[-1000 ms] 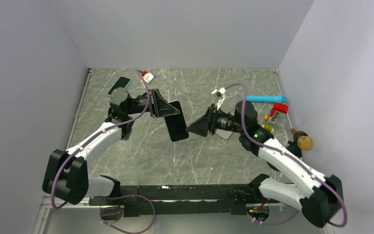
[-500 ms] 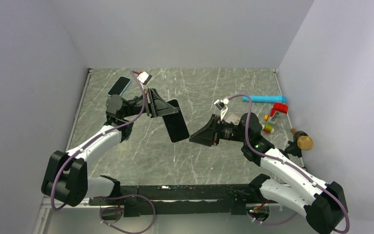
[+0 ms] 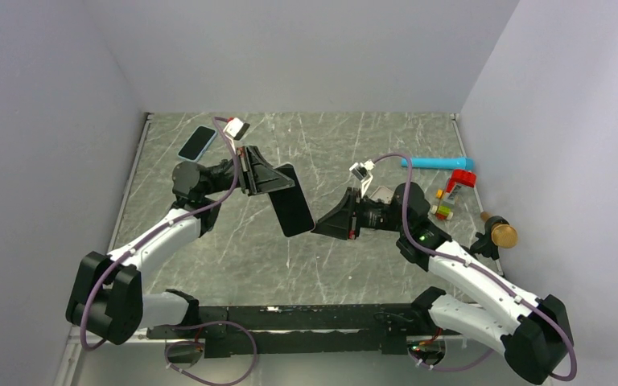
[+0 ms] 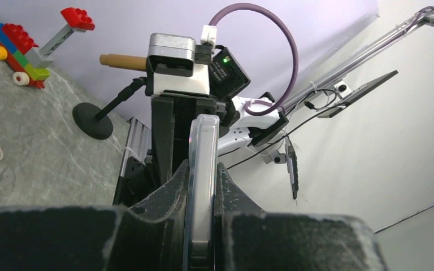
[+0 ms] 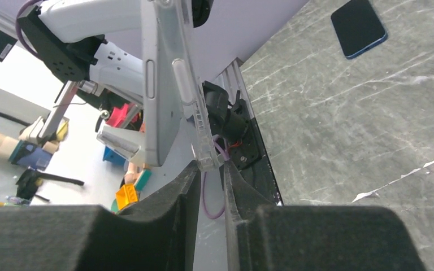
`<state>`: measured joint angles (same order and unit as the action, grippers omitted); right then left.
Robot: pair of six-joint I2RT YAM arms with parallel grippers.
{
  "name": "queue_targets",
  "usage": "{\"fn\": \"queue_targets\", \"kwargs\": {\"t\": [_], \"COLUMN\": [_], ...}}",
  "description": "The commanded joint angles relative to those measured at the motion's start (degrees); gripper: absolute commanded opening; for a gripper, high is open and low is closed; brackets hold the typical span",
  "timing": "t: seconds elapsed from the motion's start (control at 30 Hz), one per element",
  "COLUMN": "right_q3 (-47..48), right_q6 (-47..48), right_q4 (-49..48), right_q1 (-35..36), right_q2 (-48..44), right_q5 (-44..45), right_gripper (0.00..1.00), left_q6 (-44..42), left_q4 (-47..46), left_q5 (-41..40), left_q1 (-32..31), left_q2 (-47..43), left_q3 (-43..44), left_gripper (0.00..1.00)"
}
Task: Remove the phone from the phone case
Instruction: Remove the phone case from the phone.
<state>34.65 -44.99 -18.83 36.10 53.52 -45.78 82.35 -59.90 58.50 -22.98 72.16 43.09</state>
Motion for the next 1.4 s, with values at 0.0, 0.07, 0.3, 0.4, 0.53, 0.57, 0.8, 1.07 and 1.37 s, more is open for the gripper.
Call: {"fn": "queue_targets", "kwargs": {"t": [0.0,0.07,0.3,0.4,0.53,0.57,0.8,1.07,1.37], "right_q3": [3.01,4.60,7.06,7.73,8.77,8.67,10.12,10.32,8.25], "right_q6": [2.55,1.17,0.30,2.26,3.57,3.33,4.01,1.85,-1.25], "right_q4": [4.17,7.89,13.15,17.33,18.28,17.48,19.32,19.10,9.99], "right_q1": [-0.15,0.09,2.14,2.13,2.07,2.13,2.05,1.95,2.30], "right_q2": [1.15,2.15,-1.40,-4.83,-4.67,-4.26,-4.95,-7.81,-5.08], "right_q5": [8.92,13.94,16.34,17.67,14.95,13.69,14.52,10.62,5.31], "right_gripper": [0.21,0.20,0.34,0.42,0.45,0.45,0.45,0.45,0.31], "left_q6": [8.43,8.92,0.47,-5.46,-10.22,-10.04,-11.36,-19.03,-16.37], "left_q4": [-10.82,-10.96,-0.54,7.69,13.32,13.07,14.91,25.51,21.71], "left_q5": [-1.52,-1.75,-2.92,-4.29,-5.05,-4.73,-4.79,-6.41,-5.99], "left_q1": [-2.08,-2.63,-2.92,-2.87,-2.83,-2.87,-2.81,-2.63,-2.63], "left_q2": [-0.97,-1.02,-3.91,-6.01,-7.53,-7.39,-8.48,-10.91,-9.72], "left_q3": [-0.08,-0.37,-0.16,0.34,1.51,1.74,1.55,3.49,2.69], "left_gripper": [0.00,0.00,0.00,0.00,0.00,0.00,0.00,0.00,0.00]}}
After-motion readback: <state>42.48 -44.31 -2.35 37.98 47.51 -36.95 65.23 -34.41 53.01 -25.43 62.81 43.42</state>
